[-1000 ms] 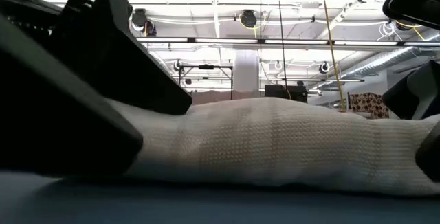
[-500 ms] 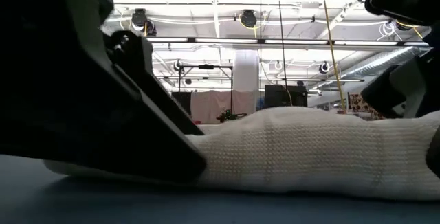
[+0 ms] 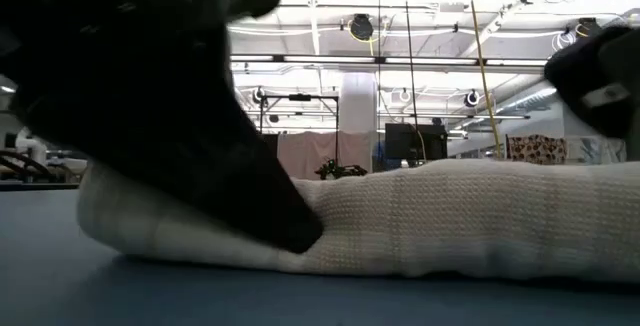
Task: Roll towel into tight, uniform cylinder
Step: Roll the white towel
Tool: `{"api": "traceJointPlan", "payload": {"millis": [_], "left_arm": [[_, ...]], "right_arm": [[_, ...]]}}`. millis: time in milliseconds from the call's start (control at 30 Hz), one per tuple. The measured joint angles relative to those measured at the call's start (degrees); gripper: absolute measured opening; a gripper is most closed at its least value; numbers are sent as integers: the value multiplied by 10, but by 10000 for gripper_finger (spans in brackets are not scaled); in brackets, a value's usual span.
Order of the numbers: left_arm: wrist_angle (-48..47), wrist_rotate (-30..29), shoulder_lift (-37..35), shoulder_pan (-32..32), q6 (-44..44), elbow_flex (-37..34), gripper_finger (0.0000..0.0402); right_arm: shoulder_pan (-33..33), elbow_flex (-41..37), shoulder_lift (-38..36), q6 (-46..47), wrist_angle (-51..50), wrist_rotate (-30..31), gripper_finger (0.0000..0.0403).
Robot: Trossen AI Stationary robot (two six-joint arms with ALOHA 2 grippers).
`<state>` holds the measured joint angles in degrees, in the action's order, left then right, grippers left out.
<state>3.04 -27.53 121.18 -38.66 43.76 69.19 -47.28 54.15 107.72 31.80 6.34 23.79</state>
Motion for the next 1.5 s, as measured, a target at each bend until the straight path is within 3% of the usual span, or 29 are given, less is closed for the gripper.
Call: {"api": "traceJointPlan", "payload": {"millis": [267,433,600,733,833,967,1100,1300,1500], "left_arm": [[-11,81,-19,33,119,-1,33],[-5,115,-19,49,150,-1,30],[-3,141,-20,60,160,-1,30],[-3,157,-20,65,175,-1,30],[-4,157,-20,66,175,-1,29],[-4,157,-20,66,175,-1,29],[-4,155,-20,67,175,-1,29],[-4,119,-19,62,158,-1,47],[16,52,-17,35,47,-3,117]], "right_arm": [[-72,12,0,-22,3,104,210],[-114,41,39,-80,2,220,208],[-115,52,67,-109,-12,277,208],[-95,52,70,-50,-71,303,208],[-77,52,70,0,-115,288,208],[-48,53,69,40,-143,203,205],[-38,53,68,57,-145,179,188],[-26,54,66,86,-146,135,120],[-11,54,66,113,-149,86,48]]}}
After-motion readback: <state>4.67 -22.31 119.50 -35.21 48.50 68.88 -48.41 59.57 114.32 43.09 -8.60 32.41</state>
